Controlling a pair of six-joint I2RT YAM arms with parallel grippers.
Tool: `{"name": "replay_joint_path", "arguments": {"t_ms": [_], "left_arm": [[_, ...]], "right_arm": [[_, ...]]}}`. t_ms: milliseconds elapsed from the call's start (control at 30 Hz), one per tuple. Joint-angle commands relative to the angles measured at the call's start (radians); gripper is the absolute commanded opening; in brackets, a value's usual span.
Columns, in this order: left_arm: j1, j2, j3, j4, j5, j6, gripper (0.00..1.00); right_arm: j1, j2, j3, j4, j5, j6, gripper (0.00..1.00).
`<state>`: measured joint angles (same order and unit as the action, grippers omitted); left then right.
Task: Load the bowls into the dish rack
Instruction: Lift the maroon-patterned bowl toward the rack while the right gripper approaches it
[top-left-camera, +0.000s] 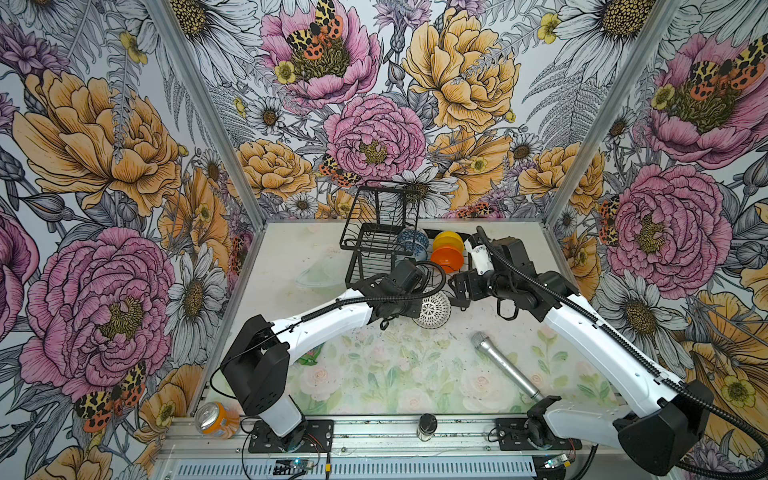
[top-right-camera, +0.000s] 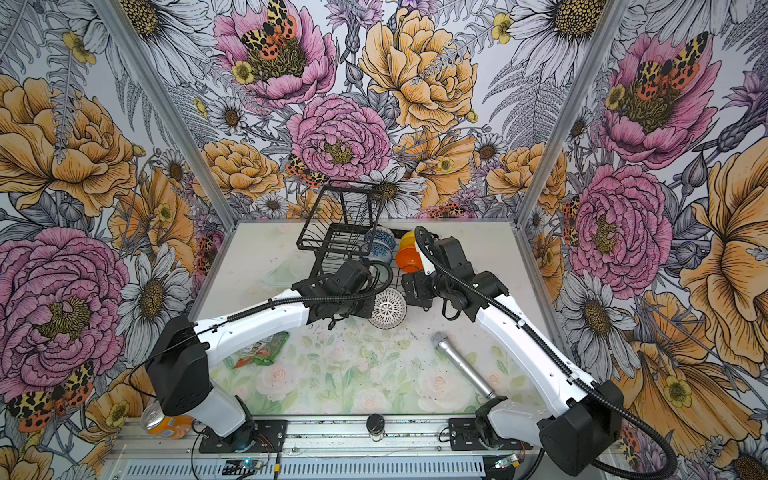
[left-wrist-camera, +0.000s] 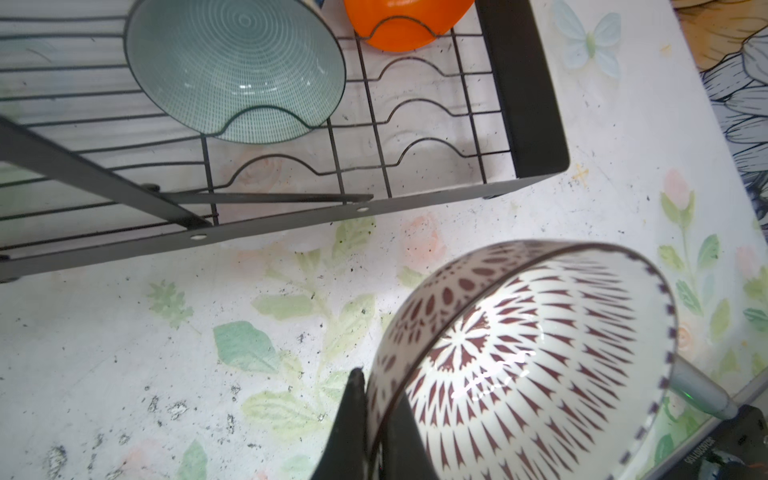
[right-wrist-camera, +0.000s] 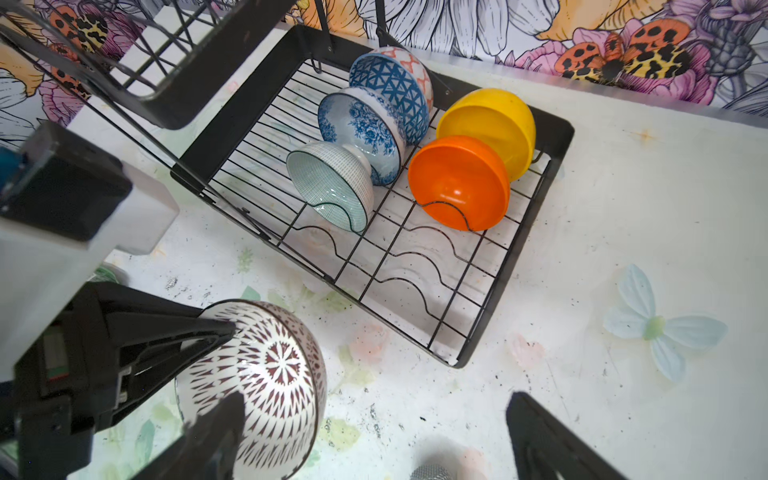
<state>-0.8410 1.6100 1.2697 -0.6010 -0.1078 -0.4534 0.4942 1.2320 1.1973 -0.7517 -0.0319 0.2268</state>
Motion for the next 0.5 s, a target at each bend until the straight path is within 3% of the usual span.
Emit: {"name": "replay_joint_path", "arguments": {"t_ms": [0, 233, 467], "left_arm": [[0.004, -0.04, 0.069, 0.054, -0.038, 0.012, 0.0], [0.0, -0.049, 0.102, 0.065, -0.033, 0.016, 0.0], [-0.002, -0.057, 0.115, 0.086, -0.009, 0.018, 0.0]], "right_arm": [[0.02, -0.01, -0.012, 0.004, -0.016, 0.055, 0.99], [0.027, 0.016, -0.027, 0.031, 0.012, 0.11, 0.99], [0.032, 0.07, -0.026, 0.049, -0.012, 0.148, 0.85]]}}
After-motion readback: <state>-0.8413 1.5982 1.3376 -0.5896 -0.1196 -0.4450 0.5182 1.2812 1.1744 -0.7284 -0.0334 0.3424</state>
